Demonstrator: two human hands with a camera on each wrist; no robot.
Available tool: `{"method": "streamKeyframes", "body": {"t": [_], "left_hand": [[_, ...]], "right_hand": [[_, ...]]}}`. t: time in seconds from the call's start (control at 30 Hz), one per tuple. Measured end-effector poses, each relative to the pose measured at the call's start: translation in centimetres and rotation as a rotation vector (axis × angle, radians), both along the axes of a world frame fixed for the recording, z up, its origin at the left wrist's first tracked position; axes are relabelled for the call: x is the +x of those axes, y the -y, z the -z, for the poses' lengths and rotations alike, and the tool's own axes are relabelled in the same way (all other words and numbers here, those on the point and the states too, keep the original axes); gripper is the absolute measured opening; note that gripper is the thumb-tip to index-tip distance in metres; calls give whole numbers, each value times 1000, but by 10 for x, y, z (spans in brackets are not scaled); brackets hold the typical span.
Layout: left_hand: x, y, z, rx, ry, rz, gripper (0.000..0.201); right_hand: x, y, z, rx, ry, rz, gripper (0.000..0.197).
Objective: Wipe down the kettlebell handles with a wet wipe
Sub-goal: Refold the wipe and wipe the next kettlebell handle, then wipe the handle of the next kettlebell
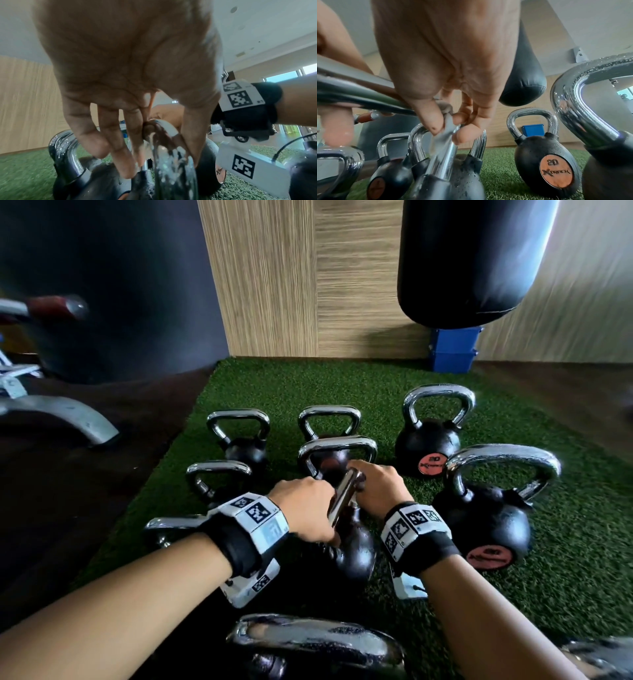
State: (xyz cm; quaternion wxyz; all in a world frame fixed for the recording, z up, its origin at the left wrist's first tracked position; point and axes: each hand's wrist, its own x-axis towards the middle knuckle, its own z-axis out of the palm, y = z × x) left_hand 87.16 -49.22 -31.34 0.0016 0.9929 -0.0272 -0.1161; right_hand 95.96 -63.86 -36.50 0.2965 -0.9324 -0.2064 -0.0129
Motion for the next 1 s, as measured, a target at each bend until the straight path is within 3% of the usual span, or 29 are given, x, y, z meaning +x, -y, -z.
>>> {"method": "streamKeyframes", "body": {"t": [0.1,0.2,0.27,0.67,0.83,1.0], "left_hand": [[4,-11,-6,59,-9,73,67],[10,-27,-13,144,21,171,84],[13,-35,-14,149,47,189,84],[14,-41,0,76,163,170,59],[12,-41,1,57,165,148,62],[-8,-45,-9,-35,82,96,82]], "right_hand": [[-9,10,-4,-18,-22,80,51],[-23,22,-6,-58,-2,143,23],[-36,28,-4,-81,19,176,13],[-44,35,9,-120,78,159,15],[-44,33,6,-104,58,173,19],[-54,45,-17,-149,-42,117,20]]}}
